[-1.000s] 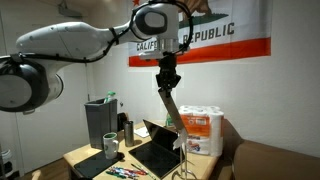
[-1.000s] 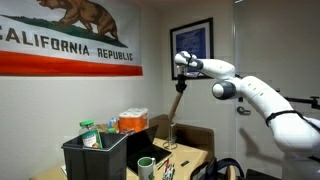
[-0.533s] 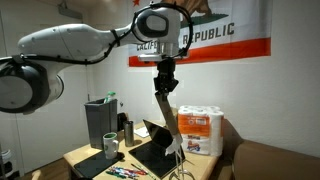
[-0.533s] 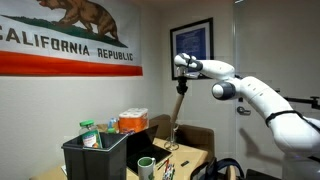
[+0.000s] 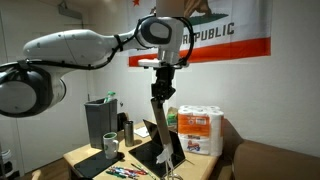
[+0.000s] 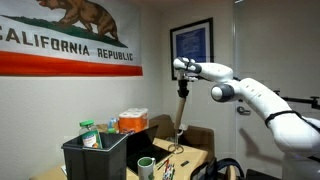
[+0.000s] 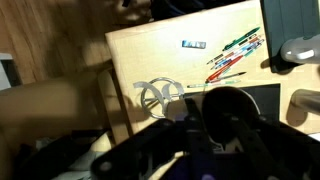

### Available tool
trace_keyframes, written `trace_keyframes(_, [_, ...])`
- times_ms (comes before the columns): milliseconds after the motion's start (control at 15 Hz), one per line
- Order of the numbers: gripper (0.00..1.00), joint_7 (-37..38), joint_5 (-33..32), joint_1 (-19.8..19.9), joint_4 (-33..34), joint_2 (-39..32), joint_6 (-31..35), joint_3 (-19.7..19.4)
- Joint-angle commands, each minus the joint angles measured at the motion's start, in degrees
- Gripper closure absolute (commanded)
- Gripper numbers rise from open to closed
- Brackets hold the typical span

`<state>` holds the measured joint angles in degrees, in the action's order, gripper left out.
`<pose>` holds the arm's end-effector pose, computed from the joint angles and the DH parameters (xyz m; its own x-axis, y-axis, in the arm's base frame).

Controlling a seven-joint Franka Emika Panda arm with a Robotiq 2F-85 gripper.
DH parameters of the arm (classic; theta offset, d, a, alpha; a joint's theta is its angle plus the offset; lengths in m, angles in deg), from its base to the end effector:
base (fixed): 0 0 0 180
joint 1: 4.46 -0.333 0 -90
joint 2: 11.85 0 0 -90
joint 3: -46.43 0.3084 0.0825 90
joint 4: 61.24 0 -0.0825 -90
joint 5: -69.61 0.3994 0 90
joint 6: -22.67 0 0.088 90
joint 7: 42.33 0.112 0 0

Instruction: Take the paper towel roll out of the grey bin and place it on the silver holder

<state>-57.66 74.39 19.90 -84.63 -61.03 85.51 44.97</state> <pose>0.6497 -0.2899 0.5456 0.9801 -0.1346 -0.1461 -0.1503 -0.9833 -0.1026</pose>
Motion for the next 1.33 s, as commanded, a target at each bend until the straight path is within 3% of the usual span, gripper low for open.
trace_keyframes(0, [0.96,1.15,-0.68,-0.23,-3.53,1.43,-0.85,-0.56])
trace_keyframes(67, [0.96,1.49,-0.67,-0.10,3.81,-2.83,-4.36,-0.47])
trace_keyframes(133, [0.96,1.13,-0.81,-0.28,-3.51,1.10,-1.60,-0.66])
trace_keyframes(200, [0.96,1.10,-0.93,-0.33,-3.42,0.88,-1.74,-0.74])
trace_keyframes(267, [0.96,1.35,-0.96,-0.18,3.84,-3.26,-5.04,-0.65])
trace_keyframes(333, [0.96,1.30,-1.03,-0.20,4.07,-3.44,-5.42,-0.65])
trace_keyframes(400, [0.96,0.81,-1.03,-0.32,-3.04,0.48,-2.42,-0.75])
trace_keyframes(467, [0.68,1.06,-1.14,-0.38,-2.96,0.41,-2.46,-0.86])
trace_keyframes(533, [0.67,1.01,-1.20,-0.39,-3.00,0.41,-2.56,-0.92])
trace_keyframes(667, [0.54,1.15,-1.19,-0.37,-3.03,0.51,-2.58,-1.09])
trace_keyframes(1133, [0.02,1.02,-1.12,-0.96,-2.61,1.82,-2.94,-1.53])
trace_keyframes(1267, [0.00,0.76,-1.19,-1.28,-2.44,2.49,-2.93,-1.50])
